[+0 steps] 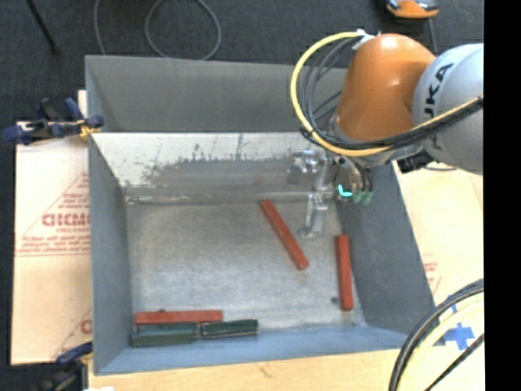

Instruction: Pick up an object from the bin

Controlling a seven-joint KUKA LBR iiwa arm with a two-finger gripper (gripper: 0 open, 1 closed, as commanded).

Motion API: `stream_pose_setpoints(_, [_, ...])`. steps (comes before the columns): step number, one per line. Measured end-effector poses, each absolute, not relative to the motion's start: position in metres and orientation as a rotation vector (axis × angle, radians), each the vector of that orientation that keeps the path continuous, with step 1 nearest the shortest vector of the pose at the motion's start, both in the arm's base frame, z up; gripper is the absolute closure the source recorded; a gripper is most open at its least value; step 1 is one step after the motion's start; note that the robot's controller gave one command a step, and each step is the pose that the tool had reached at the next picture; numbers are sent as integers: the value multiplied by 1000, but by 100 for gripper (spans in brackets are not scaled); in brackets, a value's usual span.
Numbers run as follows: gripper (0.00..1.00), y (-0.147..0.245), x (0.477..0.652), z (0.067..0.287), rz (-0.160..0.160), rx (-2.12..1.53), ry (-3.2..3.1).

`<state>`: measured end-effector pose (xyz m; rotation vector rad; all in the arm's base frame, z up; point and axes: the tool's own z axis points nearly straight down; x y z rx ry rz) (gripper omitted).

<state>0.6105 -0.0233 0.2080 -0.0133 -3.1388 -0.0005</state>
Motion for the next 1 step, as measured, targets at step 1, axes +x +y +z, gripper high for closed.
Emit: stream_pose_setpoints(1, [0, -76, 569, 74, 2, 288, -3126])
